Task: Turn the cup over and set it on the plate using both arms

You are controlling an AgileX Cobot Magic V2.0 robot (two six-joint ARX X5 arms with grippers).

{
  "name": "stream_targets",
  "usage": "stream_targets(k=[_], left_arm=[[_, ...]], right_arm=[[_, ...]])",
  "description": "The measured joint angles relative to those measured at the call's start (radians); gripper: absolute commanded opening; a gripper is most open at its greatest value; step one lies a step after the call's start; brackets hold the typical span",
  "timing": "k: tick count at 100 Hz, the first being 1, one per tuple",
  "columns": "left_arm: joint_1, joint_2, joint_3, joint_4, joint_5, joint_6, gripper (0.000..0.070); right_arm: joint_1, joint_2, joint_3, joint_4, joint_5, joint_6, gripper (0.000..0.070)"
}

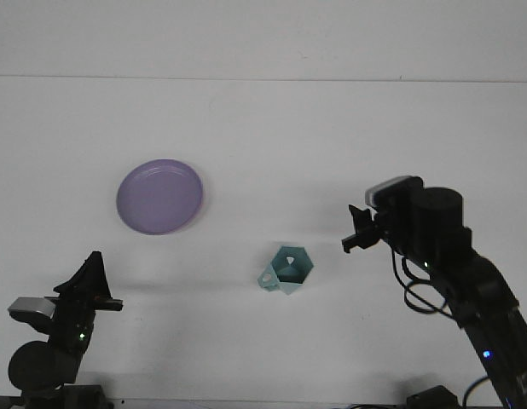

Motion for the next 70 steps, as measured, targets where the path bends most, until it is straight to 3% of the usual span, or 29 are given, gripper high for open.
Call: stream_targets(k=[15,27,63,70], left_arm=[[-0.003,0.207,0.174,-0.085,0.138,-0.005,0.0014],[-0.041,0.418,0.352,-0.191,0.25,0.047,0.0013],[-0.339,1.0,0.878,-0.634,0.264,0.289,0.0019],[-0.394,1.086,0.958,-0.685,0.264,0.322,0.0091]], right_arm=[[-0.084,-0.237,-0.263,0.143,0.0,0.014,0.0257],[-0.118,-0.376,-0.38,0.204,0.0,0.017,0.0257],[-0.146,-0.565,-0.521,0.296,0.005,0.017,0.0257],[-0.146,-0.559,-0.522,0.296,0.005,0.017,0.0257]])
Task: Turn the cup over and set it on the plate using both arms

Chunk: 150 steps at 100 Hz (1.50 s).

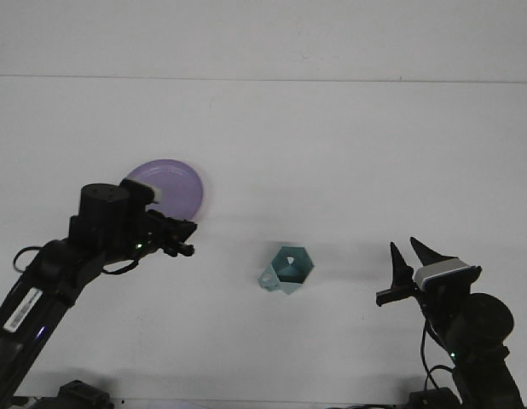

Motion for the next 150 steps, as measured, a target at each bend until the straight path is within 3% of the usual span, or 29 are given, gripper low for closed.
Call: stream_targets(k=[13,34,49,81,150], left_arm=[[-0.082,0.139,0.116,-0.072,-0.001,0.034,0.0361],[-0.188,0.314,0.257,-0.174,-0.003,0.066,0.0391],[-0.248,0.421,0.343,-0.221,-0.004,0.077,0.0505],[-0.309,0.587,0.45,-0.259,-0.035,0.093,0.0505],[-0.364,0.745,0.453,-0.214,-0.076,0.107,0.0499]], right_arm=[[0.0,0.0,-0.001,0.0,0.0,0.0,0.0257],[0.0,0.0,-0.003,-0.014,0.0,0.0,0.0257],[0.0,0.0,-0.003,-0.014,0.0,0.0,0.0257],[0.0,0.0,-0.003,-0.014,0.0,0.0,0.0257],[0.0,0.0,-0.003,-0.014,0.0,0.0,0.0257]])
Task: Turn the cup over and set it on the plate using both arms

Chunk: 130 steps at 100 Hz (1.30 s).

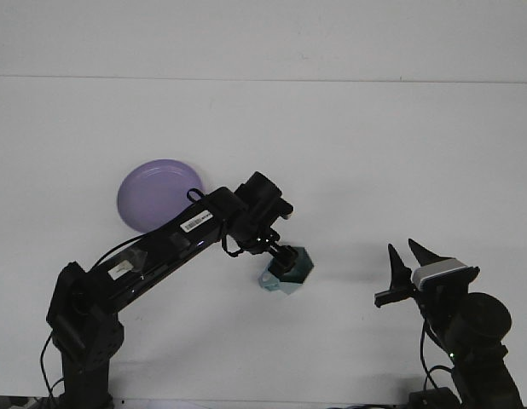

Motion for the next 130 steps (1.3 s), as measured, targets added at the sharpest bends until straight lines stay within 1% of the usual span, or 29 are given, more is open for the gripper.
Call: stream_targets(k=[4,8,12,16,22,23,26,40,49,65,70,91,97,130], left_arm=[[-0.001,0.01,0.0,0.001,0.0,0.0,0.0479],[-0.002,0.016,0.0,0.002,0.0,0.0,0.0409],[-0.004,0.018,0.0,0.003,0.0,0.001,0.0315],[-0.006,0.018,0.0,0.005,0.0,0.003,0.0205],[-0.01,0.018,0.0,0.01,0.0,0.006,0.001],[-0.01,0.018,0.0,0.011,0.0,0.007,0.0],[-0.013,0.018,0.0,0.011,0.0,0.011,0.0016],[-0.021,0.018,0.0,0.013,-0.003,0.021,0.0012],[-0.023,0.02,0.023,-0.021,-0.007,0.023,0.0012],[-0.003,0.021,0.14,-0.13,-0.1,0.027,0.0012],[0.016,0.021,0.187,-0.178,-0.117,0.029,0.0012],[0.155,0.021,0.375,-0.373,-0.135,0.029,0.0012],[0.203,0.021,0.406,-0.414,-0.15,0.029,0.0012],[0.511,0.01,0.41,-0.444,-0.158,0.023,0.0012]], right_arm=[[0.0,0.0,0.0,0.0,0.0,0.0,0.0257],[0.0,0.0,0.0,0.0,0.0,0.0,0.0257],[0.0,0.0,0.0,0.0,0.0,0.0,0.0257],[0.0,0.0,0.0,0.0,0.0,0.0,0.0257],[0.0,0.0,0.0,0.0,0.0,0.0,0.0257],[0.0,0.0,0.0,0.0,0.0,0.0,0.0257],[0.0,0.0,0.0,0.0,0.0,0.0,0.0257],[0.0,0.0,0.0,0.0,0.0,0.0,0.0257],[0.0,0.0,0.0,0.0,0.0,0.0,0.0257],[0.0,0.0,0.0,0.0,0.0,0.0,0.0257],[0.0,0.0,0.0,0.0,0.0,0.0,0.0257],[0.0,0.0,0.0,0.0,0.0,0.0,0.0257],[0.0,0.0,0.0,0.0,0.0,0.0,0.0257],[0.0,0.0,0.0,0.0,0.0,0.0,0.0257]])
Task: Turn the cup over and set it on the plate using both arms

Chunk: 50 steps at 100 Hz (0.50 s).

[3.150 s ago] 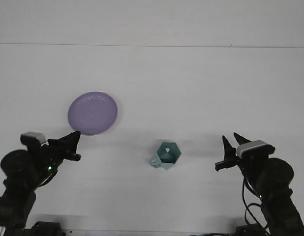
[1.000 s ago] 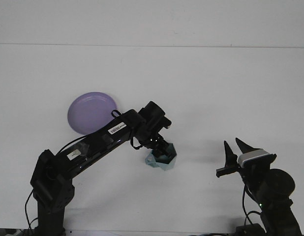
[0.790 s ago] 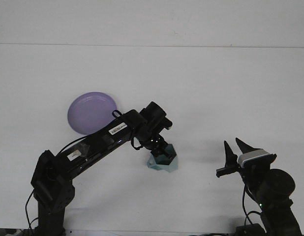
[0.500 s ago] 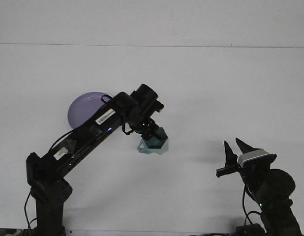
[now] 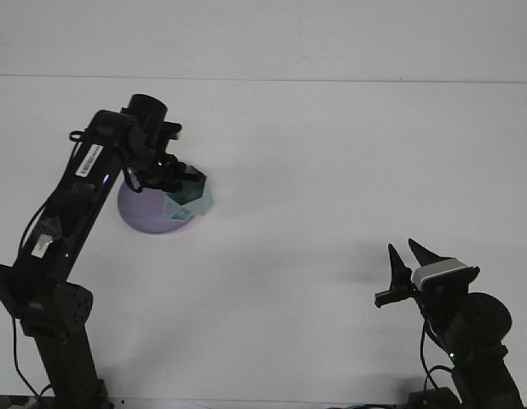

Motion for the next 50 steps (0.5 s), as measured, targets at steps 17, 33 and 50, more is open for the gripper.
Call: stream_targets(k=[17,33,50], left_arm=[[0.119,-0.001,0.0,-0.001,-0.018,-0.002,0.0012],[0.201,-0.002,-0.005,0.007,-0.021,-0.003,0.0012],[0.237,0.002,-0.037,0.034,-0.022,-0.005,0.0012]], right_arm=[[0.0,0.0,0.0,0.0,0.0,0.0,0.0257],[0.0,0.0,0.0,0.0,0.0,0.0,0.0257],[0.0,0.0,0.0,0.0,0.0,0.0,0.0257]])
